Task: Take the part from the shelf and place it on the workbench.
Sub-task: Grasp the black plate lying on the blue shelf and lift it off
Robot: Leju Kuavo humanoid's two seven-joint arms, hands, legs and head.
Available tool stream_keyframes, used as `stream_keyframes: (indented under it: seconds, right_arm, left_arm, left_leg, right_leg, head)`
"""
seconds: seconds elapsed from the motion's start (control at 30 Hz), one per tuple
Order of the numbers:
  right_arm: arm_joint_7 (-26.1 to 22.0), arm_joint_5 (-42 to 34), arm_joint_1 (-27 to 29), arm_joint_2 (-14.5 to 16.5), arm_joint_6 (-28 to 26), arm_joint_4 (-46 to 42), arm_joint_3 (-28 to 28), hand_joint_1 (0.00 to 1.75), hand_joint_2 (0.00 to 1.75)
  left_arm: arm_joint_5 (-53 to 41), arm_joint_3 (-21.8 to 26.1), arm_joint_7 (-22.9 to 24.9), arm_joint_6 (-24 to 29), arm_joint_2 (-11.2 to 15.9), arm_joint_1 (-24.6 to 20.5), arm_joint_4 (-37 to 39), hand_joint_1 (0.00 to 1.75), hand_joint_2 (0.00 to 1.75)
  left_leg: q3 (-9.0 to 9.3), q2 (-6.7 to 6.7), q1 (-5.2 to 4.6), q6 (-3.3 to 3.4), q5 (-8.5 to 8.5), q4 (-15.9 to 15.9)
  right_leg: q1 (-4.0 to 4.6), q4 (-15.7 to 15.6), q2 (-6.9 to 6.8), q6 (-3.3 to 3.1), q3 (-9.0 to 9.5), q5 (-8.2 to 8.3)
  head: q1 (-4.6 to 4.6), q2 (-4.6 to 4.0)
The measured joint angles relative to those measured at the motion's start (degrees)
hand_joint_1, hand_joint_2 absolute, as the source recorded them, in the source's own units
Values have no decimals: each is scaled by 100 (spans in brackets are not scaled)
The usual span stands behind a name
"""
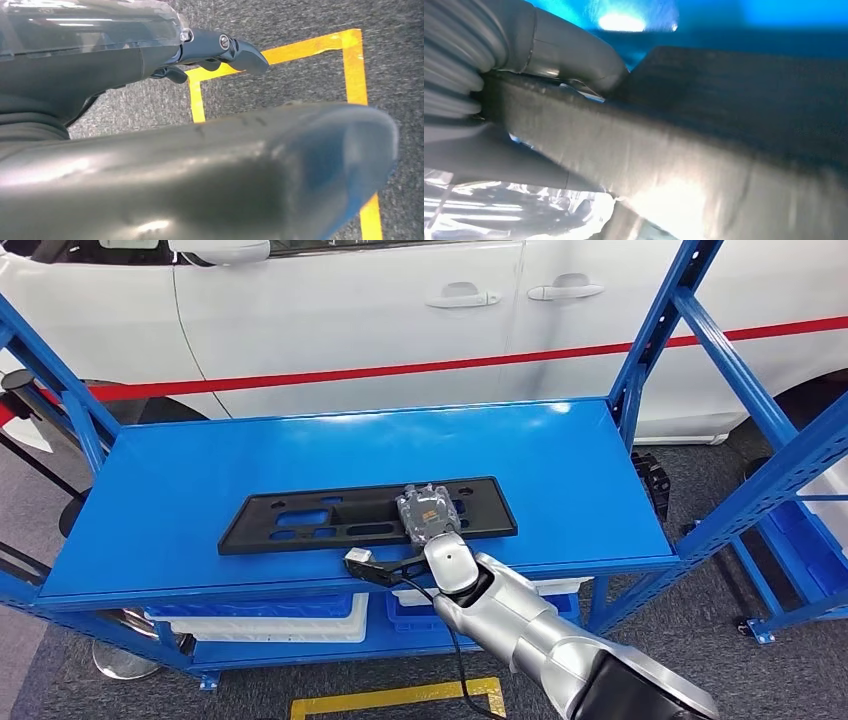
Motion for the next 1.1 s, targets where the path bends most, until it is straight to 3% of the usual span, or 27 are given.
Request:
stream_keyframes:
  seconds: [0.03, 0.07, 0.13, 0.2, 0.3, 0.37, 0.4, 0.47, 0.53, 0.57, 0.6, 0.67, 0.73, 0.87, 0.93, 1.0, 1.03, 1.07, 1.1]
  right_arm:
    - [71, 72, 18, -30, -60, -83, -90, 175, 175]
    - [129, 150, 26, -64, -116, -185, -203, 175, 175]
    - [193, 328, 5, -136, -215, -446, -487, 175, 175]
    - [206, 505, -86, -205, -322, -743, -804, 175, 175]
    - [167, 709, -286, -301, -460, -1203, -1296, 175, 175]
    - [107, 811, -437, -351, -501, -1488, -1594, 175, 175]
    - [76, 856, -523, -371, -510, -1619, -1728, 175, 175]
    - [24, 923, -685, -405, -520, -1847, -1948, 175, 175]
    - [-27, 961, -811, -433, -531, -2033, -2120, 175, 175]
    - [-57, 970, -868, -444, -550, -2112, -2200, 175, 175]
    - [-93, 960, -929, -453, -585, -2192, -2281, 175, 175]
    - [-190, 878, -1056, -466, -706, -2336, -2426, 175, 175]
    - [-335, 683, -1151, -474, -855, -2475, -2541, 175, 175]
    - [-810, -225, -1137, -489, -1046, -2762, -2723, 175, 175]
    - [-1130, -888, -1091, -489, -1114, -2943, -2788, 175, 175]
    - [-1488, -1659, -988, -489, -1146, -3121, -2843, 175, 175]
    - [-1673, -2087, -896, -491, -1145, -3216, -2871, 175, 175]
    - [-1848, -2505, -789, -494, -1141, -3314, -2899, 175, 175]
    - [-2007, -2895, -676, -498, -1130, -3424, -2930, 175, 175]
  left_arm:
    - [-4, 0, 0, -1, 0, 11, 0, 0, 0]
    - [-8, 0, 0, -1, 1, 21, 0, 0, 0]
    - [-7, 1, 0, -1, 2, 36, 0, 0, 0]
    - [5, 3, -2, -2, -3, 46, 0, 0, 0]
    - [22, 9, -13, -2, -16, 65, 0, 0, 0]
    - [30, 14, -26, -1, -28, 80, 0, 0, 0]
    - [31, 18, -32, 0, -36, 80, 0, 0, 0]
    - [31, 27, -49, 3, -45, 75, 0, 0, 0]
    - [28, 36, -65, 4, -54, 77, 0, 0, 0]
    - [23, 38, -74, 1, -61, 78, 0, 0, 0]
    - [18, 39, -84, -6, -68, 78, 0, 0, 0]
    - [1, 41, -114, -28, -90, 74, 0, 0, 87]
    - [-22, 42, -149, -40, -107, 70, 0, 0, 175]
    - [-93, 37, -185, 8, -125, 77, 0, 0, 175]
    - [-104, 34, -198, 37, -125, 77, 0, 0, 175]
    - [-96, 34, -201, 81, -125, 81, 0, 0, 175]
    - [-87, 36, -201, 116, -125, 87, 0, 0, 175]
    - [-73, 39, -202, 149, -125, 95, 0, 0, 175]
    - [-62, 43, -203, 173, -124, 100, 0, 0, 175]
  left_leg:
    - [-76, 1, 5, -12, 11, 133]
    - [-33, 1, 13, -17, 141, 19]
    - [291, 4, 32, -11, 569, -719]
    - [545, 0, 24, 22, 787, -1313]
    - [548, -14, 4, 118, 778, -1417]
    - [550, -15, 15, 192, 799, -1445]
    - [553, -14, 24, 226, 808, -1459]
    - [552, -14, 23, 262, 804, -1461]
    - [556, -17, 19, 272, 795, -1456]
    - [563, -22, 19, 272, 788, -1452]
    - [575, -29, 18, 269, 778, -1448]
    - [591, -39, 6, 244, 750, -1439]
    - [580, -39, -9, 201, 736, -1432]
    - [562, -28, -18, 90, 654, -1376]
    - [352, -18, -11, 48, 375, -900]
    - [-21, -16, -6, 19, 57, -127]
    - [-155, -15, -5, 12, 8, 126]
    - [-198, -15, -5, 12, 68, 177]
    - [-127, -15, -6, 20, 237, -12]
  right_leg:
    - [0, 11, 2, 1, -10, -3]
    - [-1, 27, 6, 7, -15, -11]
    - [-3, 73, 21, 39, -20, -47]
    - [17, 144, 40, 93, -71, -77]
    - [31, 182, 50, 174, -147, -79]
    - [9, 320, 46, 232, -209, -185]
    - [0, 538, 44, 259, -309, -315]
    - [-9, 1259, 39, 294, -661, -646]
    - [-11, 1787, 39, 307, -959, -758]
    - [-11, 1753, 39, 300, -974, -649]
    - [-10, 1494, 39, 282, -879, -441]
    - [6, 712, 40, 230, -544, -28]
    - [38, 259, 45, 188, -355, 92]
    - [16, 157, 46, 103, -308, 69]
    - [-8, 124, 40, 54, -274, 75]
    - [2, 127, 39, 25, -262, 63]
    - [7, 130, 39, 18, -253, 56]
    - [12, 136, 41, 16, -244, 47]
    - [14, 148, 45, 20, -235, 35]
  head:
    - [0, 0]
    - [-1, 0]
    - [1, 0]
    - [3, 0]
    - [9, 0]
    - [10, 0]
    - [10, 0]
    - [13, 0]
    - [12, 0]
    - [11, 0]
    - [11, 0]
    - [10, 0]
    - [9, 0]
    - [6, 0]
    - [1, 0]
    - [-1, 0]
    - [-1, 0]
    - [-1, 0]
    - [-1, 0]
